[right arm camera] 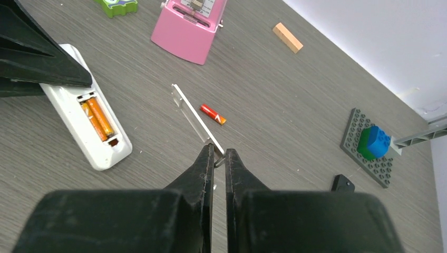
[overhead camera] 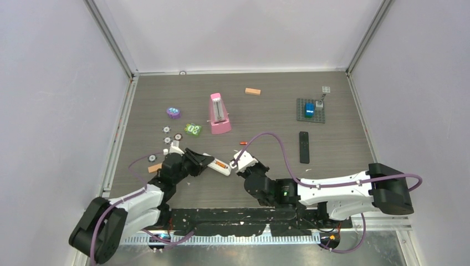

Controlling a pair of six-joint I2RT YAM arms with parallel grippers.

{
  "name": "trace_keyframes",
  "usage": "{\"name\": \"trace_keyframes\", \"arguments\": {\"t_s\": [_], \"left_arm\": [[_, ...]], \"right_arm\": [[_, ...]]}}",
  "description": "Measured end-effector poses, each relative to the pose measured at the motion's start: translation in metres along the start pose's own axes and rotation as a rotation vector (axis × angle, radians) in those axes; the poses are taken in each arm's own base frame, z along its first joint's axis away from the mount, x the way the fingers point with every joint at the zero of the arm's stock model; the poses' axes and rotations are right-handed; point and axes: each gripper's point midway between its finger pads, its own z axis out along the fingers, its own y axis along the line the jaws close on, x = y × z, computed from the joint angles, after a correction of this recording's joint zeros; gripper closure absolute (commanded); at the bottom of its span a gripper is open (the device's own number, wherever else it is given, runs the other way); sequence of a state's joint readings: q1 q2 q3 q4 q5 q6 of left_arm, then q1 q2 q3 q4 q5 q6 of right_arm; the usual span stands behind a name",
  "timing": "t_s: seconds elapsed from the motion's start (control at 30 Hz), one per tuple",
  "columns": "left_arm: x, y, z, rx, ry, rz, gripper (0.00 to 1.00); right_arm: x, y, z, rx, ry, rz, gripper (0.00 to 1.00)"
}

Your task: Load the batteries into the remote control

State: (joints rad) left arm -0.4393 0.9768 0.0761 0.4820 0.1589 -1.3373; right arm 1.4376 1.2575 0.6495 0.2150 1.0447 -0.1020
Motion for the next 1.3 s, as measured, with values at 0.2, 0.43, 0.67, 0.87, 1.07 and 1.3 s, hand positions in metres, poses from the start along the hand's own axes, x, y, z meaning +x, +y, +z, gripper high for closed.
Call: {"name": "trace_keyframes", "arguments": {"t_s": [0.2, 0.43, 0.67, 0.87, 1.07, 1.3], "left_arm": [[-0.006, 0.010, 0.009, -0.036, -0.067, -0.046, 0.59], [-0.013, 0.031, -0.001, -0.098, -0.149, -0.113, 0.29], [-0.019, 0.033, -0.019, -0.162, -0.191, -0.149, 0.17], [-0.011, 0.046, -0.040, -0.246, -0.170, -0.198, 0.16], [-0.002, 0.042, -0.059, -0.262, -0.123, -0.203, 0.14], [0.013, -0.007, -0.070, -0.106, 0.007, -0.155, 0.14]], "right_arm": [[0.004, 0.003, -0.002, -0.021, 0.009, 0.031, 0.95], [-0.003, -0.002, -0.003, -0.028, -0.005, 0.066, 0.95], [-0.005, -0.003, -0.002, -0.035, -0.007, 0.080, 0.95], [-0.008, 0.000, -0.003, -0.062, -0.015, 0.081, 0.95], [-0.017, 0.000, -0.005, -0.096, -0.045, 0.067, 0.95], [-0.043, 0.005, -0.009, -0.171, -0.133, 0.034, 0.95]]}}
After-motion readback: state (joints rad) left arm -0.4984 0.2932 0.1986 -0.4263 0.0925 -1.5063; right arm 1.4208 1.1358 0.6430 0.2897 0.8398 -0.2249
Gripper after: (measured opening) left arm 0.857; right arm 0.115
